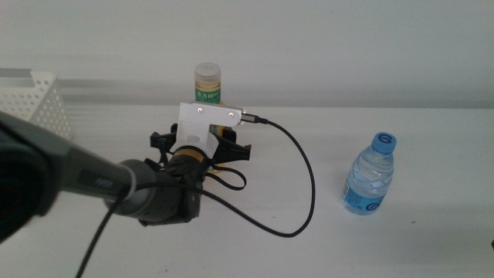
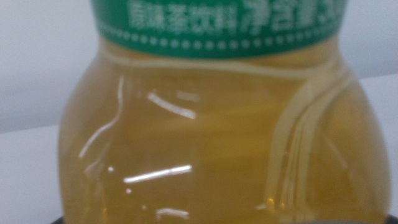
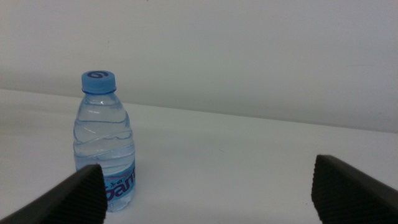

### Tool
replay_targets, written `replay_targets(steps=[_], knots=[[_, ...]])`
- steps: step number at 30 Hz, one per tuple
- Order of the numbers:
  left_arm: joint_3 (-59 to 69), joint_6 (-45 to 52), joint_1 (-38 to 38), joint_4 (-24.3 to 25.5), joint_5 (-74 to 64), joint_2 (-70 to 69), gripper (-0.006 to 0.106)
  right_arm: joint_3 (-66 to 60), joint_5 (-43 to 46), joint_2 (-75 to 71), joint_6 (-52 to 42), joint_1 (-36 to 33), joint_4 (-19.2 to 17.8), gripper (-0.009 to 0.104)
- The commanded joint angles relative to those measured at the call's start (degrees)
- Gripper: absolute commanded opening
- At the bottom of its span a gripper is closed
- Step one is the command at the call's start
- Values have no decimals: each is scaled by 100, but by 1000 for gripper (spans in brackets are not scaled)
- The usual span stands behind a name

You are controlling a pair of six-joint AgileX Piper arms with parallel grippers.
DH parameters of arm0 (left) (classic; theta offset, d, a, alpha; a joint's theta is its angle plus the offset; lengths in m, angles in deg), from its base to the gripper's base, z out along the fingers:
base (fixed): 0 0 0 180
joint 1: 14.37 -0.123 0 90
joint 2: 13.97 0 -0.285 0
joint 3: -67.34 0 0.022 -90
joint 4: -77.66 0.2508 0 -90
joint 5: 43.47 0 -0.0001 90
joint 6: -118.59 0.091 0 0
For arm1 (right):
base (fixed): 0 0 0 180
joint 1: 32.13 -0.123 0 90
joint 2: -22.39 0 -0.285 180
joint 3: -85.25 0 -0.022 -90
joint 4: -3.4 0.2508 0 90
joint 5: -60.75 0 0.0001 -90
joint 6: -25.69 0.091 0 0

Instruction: Use arms to grab the bottles and put them into the dustbin to the left of the table.

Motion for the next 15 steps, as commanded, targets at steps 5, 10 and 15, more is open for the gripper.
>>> replay_targets(steps=[5,10,15], knots=[[583,372,56,-139,-62,-890,-2,-248,69,-224,-29,16,-39,88],[851,1181,45,-361,-828,-1574,-2,-248,69,-224,-29,16,-39,88],[869,1868,45,-655,-1545,-2366,-2,-248,69,-224,-29,16,-39,88]])
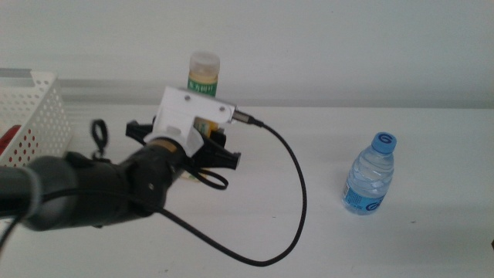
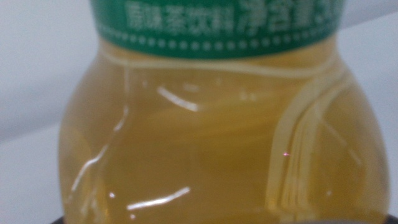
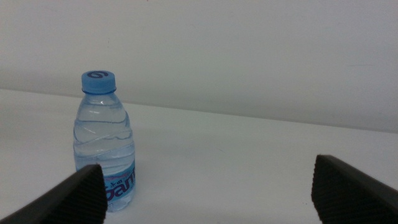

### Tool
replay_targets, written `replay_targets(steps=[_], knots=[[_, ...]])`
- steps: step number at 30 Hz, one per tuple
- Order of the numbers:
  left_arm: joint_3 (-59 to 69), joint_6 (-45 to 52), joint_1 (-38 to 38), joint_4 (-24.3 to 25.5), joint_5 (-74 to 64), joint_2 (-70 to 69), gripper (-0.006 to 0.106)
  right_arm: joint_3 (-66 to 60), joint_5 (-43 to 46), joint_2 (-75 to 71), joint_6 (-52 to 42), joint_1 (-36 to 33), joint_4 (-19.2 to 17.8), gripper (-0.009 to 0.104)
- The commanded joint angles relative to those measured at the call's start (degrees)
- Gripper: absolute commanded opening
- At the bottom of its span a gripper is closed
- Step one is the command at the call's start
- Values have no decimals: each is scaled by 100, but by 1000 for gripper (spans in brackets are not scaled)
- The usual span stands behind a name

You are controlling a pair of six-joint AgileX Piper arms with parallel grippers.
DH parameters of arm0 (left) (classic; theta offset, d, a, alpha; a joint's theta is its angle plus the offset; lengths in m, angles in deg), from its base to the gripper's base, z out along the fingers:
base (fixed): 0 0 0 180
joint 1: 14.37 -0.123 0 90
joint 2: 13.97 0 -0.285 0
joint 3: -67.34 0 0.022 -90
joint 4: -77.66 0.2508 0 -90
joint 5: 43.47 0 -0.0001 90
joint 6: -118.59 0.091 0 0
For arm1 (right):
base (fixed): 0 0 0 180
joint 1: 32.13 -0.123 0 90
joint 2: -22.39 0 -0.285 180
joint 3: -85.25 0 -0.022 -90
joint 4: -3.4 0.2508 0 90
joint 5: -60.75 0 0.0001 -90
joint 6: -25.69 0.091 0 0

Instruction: Use arms to grab the bottles and put them into the dustbin to the left of the table.

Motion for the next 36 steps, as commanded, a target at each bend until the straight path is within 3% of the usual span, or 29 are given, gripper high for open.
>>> replay_targets(steps=[1,5,7,11,13,16,20,33,36], knots=[[-36,349,7,-81,89,-517,-2,-248,69,-224,-29,16,-39,88],[-36,692,7,-288,-180,-974,-2,-248,69,-224,-29,16,-39,88],[-36,1144,7,-697,-369,-1153,-2,-248,69,-224,-29,16,-39,88],[-36,2609,-109,-1991,-673,-1388,-2,-248,69,-224,-29,16,-39,88],[-36,2864,-245,-2206,-790,-1464,-2,-248,69,-224,-29,16,-39,88],[-36,2657,-393,-1556,-1303,-1598,-2,-248,69,-224,-29,16,-39,88],[-36,1502,-685,-678,-1766,-1741,-2,-248,69,-224,-29,16,-39,88],[-250,-2046,-1695,3014,-3965,-1898,-2,-248,69,-224,-29,16,-39,88],[-611,-2110,-1817,3091,-4806,-2010,-2,-248,69,-224,-29,16,-39,88]])
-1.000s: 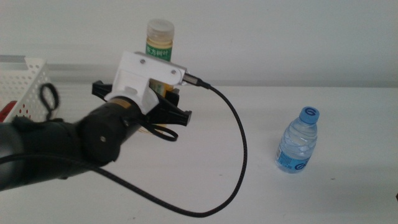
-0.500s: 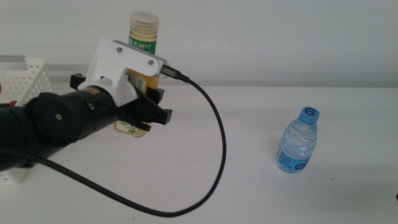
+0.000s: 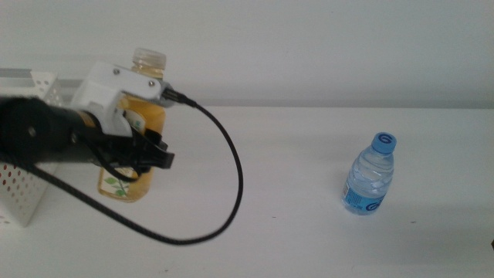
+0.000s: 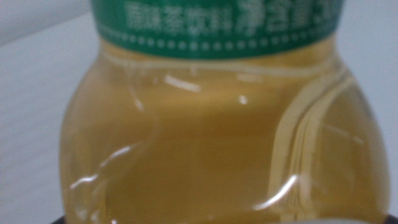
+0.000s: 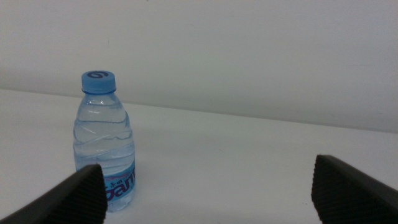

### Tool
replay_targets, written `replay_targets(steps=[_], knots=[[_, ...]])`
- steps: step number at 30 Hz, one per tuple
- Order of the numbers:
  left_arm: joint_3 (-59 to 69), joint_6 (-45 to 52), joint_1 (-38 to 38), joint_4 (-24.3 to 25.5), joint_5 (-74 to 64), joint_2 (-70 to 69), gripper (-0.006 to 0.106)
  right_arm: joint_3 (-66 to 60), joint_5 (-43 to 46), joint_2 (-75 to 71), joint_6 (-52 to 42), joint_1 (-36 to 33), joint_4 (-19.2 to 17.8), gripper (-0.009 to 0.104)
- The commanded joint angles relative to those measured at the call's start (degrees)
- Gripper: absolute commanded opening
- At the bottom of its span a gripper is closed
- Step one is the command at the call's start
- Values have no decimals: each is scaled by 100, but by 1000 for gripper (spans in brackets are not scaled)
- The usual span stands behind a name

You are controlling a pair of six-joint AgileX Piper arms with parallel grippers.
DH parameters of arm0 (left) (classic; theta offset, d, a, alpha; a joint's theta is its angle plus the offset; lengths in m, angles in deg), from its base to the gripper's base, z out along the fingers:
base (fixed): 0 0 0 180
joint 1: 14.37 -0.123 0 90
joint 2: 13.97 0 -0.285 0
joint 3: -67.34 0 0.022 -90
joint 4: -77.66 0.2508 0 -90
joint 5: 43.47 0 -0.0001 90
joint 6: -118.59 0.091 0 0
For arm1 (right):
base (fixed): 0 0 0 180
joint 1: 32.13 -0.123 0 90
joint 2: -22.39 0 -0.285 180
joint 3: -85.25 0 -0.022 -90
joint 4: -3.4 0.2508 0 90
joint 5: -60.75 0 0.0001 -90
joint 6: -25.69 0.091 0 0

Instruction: Use arms to grab the bottles and put them into the dustbin to the left of the table.

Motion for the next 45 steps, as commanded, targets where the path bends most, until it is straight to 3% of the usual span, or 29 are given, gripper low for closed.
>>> replay_targets(steps=[1,11,22,29,36,45], knots=[[-445,-212,-126,119,-382,-210,-2,-248,69,-224,-29,16,-39,88],[-1777,-33,-646,390,-2452,-147,-2,-248,69,-224,-29,16,-39,88],[-3105,1492,-2056,-304,-4048,441,-2,-248,69,-224,-29,16,-39,88],[-3971,1962,-2842,-318,-4733,1130,-2,-248,69,-224,-29,16,-39,88],[-5152,2047,-3267,418,-5431,1928,-2,-248,69,-224,-29,16,-39,88],[-5372,2223,-3846,421,-5260,2622,-2,-248,69,-224,-29,16,-39,88]])
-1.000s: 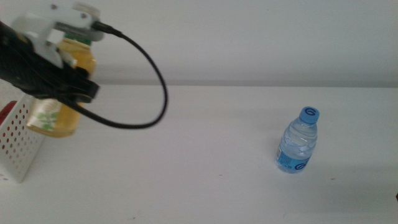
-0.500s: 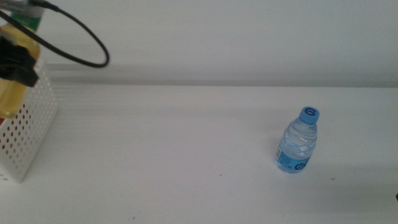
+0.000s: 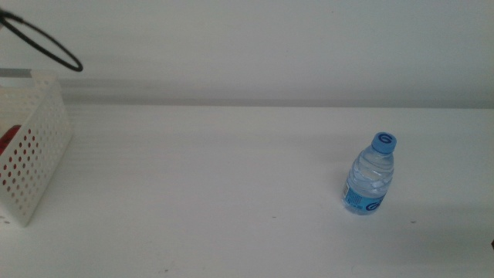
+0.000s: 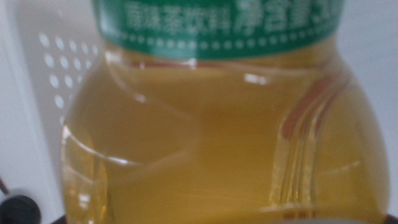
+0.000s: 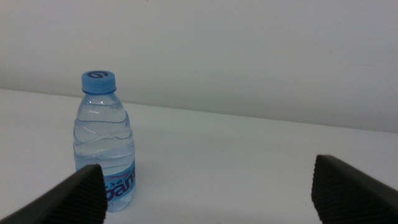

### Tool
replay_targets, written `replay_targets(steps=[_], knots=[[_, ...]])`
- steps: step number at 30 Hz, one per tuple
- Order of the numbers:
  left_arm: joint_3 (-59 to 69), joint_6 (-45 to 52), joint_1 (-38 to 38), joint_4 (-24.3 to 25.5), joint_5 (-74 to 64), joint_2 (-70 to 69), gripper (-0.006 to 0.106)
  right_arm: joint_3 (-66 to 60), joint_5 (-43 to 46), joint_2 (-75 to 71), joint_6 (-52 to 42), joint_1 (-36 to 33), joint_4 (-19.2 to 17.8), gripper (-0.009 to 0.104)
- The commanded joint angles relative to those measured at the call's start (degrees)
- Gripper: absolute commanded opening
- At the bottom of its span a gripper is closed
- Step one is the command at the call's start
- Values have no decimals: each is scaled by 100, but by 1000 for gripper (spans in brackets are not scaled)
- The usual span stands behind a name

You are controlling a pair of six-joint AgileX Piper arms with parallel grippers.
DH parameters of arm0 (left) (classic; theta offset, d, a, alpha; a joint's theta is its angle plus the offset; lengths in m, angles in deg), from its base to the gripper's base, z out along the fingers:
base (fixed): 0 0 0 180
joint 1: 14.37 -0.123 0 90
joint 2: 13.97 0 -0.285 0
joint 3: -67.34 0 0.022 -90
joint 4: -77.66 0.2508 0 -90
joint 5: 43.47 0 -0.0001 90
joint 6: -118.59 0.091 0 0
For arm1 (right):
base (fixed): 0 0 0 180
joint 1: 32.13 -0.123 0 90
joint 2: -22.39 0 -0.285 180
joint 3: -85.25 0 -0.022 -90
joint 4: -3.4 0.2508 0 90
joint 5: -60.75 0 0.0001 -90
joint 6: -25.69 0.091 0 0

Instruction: Use arms to grab the bottles and put them into the dustbin to the left of the table.

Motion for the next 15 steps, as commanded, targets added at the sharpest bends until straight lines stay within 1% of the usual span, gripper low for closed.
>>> replay_targets(steps=[1,7,15], knots=[[-95,7,-140,-173,-73,122,-2,-248,69,-224,-29,16,-39,88],[-95,-216,-301,-444,-60,456,-2,-248,69,-224,-29,16,-39,88],[-83,-272,-319,-453,-305,695,-2,-248,69,-224,-29,16,-39,88]])
